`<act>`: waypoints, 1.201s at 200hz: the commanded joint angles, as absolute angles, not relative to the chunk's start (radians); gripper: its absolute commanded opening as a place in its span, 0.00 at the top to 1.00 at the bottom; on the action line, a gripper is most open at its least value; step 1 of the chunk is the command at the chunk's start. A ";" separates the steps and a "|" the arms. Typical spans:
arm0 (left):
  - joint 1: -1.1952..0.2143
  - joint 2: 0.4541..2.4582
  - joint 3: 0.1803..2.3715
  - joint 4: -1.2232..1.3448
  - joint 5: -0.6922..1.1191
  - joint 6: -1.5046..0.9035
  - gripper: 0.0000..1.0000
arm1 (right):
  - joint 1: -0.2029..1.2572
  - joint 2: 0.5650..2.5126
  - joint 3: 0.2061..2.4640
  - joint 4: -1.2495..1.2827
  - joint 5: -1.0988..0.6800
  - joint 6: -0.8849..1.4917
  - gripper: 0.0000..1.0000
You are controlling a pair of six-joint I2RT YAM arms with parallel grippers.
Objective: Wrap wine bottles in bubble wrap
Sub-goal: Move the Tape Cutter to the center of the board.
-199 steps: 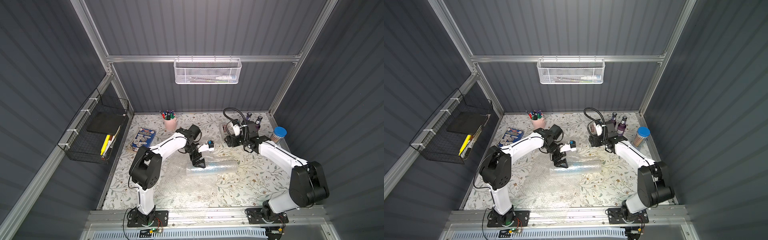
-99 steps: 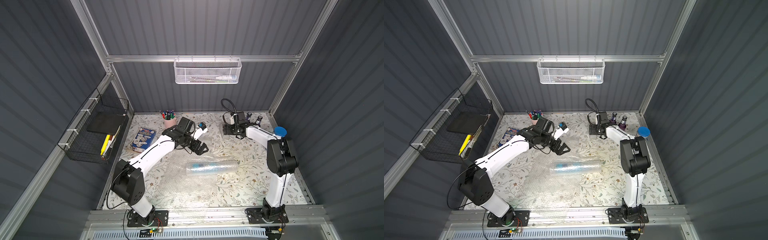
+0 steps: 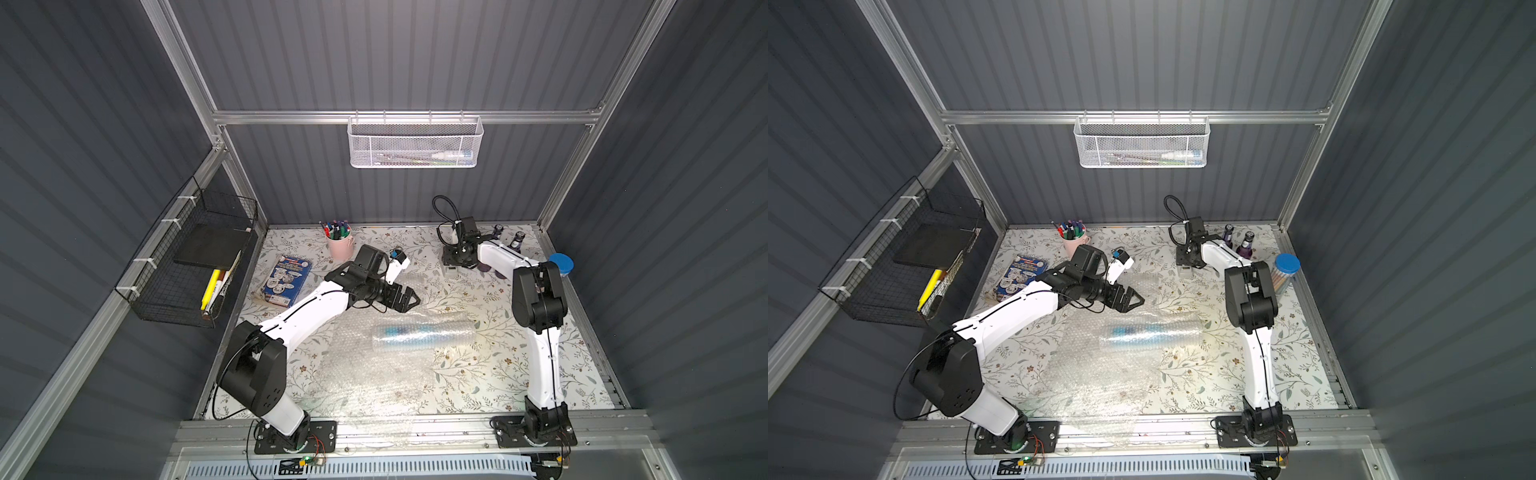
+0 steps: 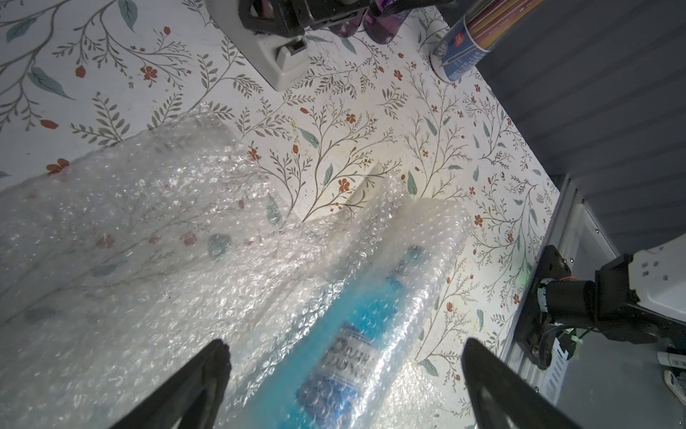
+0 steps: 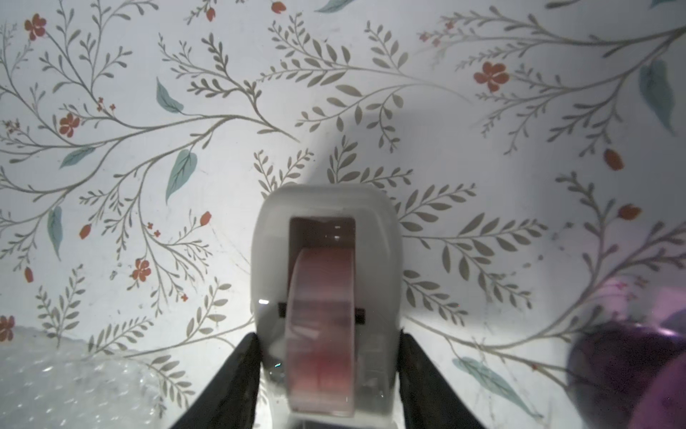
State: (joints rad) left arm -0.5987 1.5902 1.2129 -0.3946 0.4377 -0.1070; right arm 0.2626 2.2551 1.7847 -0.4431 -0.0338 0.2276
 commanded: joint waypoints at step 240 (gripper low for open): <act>-0.595 1.609 1.204 -0.430 0.445 -0.074 0.01 | 0.321 2.400 1.984 -0.573 0.147 0.367 0.40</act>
State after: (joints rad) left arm -0.5987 1.5917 1.1992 -0.4023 0.4377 -0.1013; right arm 0.3237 2.3672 1.9438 -0.5140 0.1192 0.3458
